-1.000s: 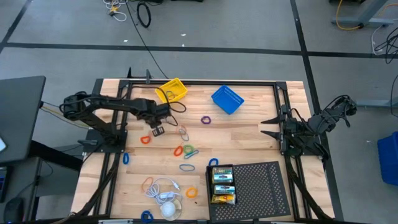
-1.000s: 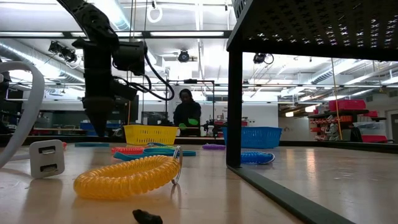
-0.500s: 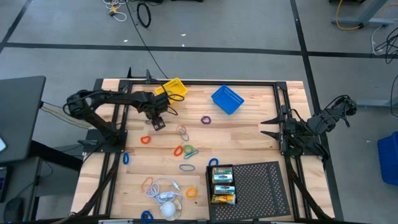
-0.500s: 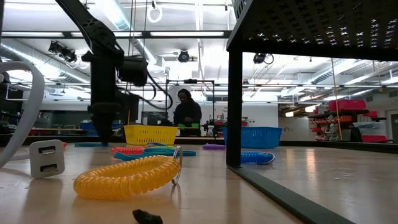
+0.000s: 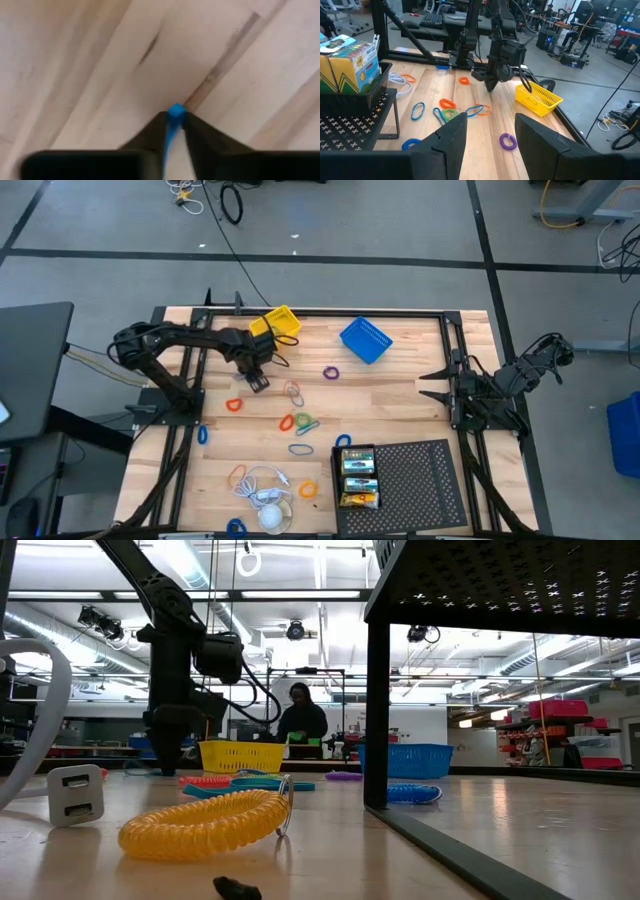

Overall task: Pick & Place Office Desk Supplies
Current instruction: Put the blue rubber band into the yellow basket

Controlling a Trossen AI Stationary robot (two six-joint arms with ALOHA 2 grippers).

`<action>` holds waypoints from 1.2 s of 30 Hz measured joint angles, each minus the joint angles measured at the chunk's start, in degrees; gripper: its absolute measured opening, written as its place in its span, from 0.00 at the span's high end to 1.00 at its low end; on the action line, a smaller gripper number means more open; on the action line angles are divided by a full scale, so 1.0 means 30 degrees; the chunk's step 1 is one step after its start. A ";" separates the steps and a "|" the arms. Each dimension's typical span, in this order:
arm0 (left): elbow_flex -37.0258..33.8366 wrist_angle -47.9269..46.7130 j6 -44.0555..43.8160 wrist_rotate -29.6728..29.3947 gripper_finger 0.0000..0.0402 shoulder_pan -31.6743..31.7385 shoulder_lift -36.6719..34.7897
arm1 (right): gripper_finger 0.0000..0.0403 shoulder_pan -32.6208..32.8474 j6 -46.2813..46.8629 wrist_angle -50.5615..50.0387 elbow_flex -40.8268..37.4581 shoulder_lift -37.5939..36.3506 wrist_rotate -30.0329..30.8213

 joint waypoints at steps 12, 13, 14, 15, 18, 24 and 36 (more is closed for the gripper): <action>0.0470 -0.1252 -0.0884 -0.2122 0.99 -0.1266 -0.2213 | 0.56 0.0006 0.0000 0.0014 0.0005 0.0000 0.0012; 0.0740 -0.1470 -0.1015 -0.2472 0.99 -0.1526 -0.2455 | 0.56 -0.0002 0.0000 0.0011 0.0005 0.0000 0.0019; 0.0958 -0.1851 -0.1200 -0.2660 0.99 -0.1780 -0.2671 | 0.56 0.0003 0.0000 0.0015 0.0003 0.0000 0.0031; 0.1216 -0.2353 -0.1304 -0.2944 0.99 -0.2035 -0.2864 | 0.56 0.0001 0.0000 0.0019 0.0000 0.0000 0.0050; 0.2046 -0.2725 -0.1268 -0.3543 1.00 -0.2669 -0.3372 | 0.56 0.0001 0.0000 0.0023 0.0001 0.0000 0.0064; 0.4097 -0.2231 0.0244 -0.5449 1.00 -0.2753 -0.3499 | 0.56 0.0004 -0.0007 0.0254 0.0006 0.0000 0.0063; 0.6262 0.1650 0.4735 -0.4596 1.00 0.0695 -0.3297 | 0.56 -0.0002 -0.0058 0.0573 0.0001 0.0000 0.0056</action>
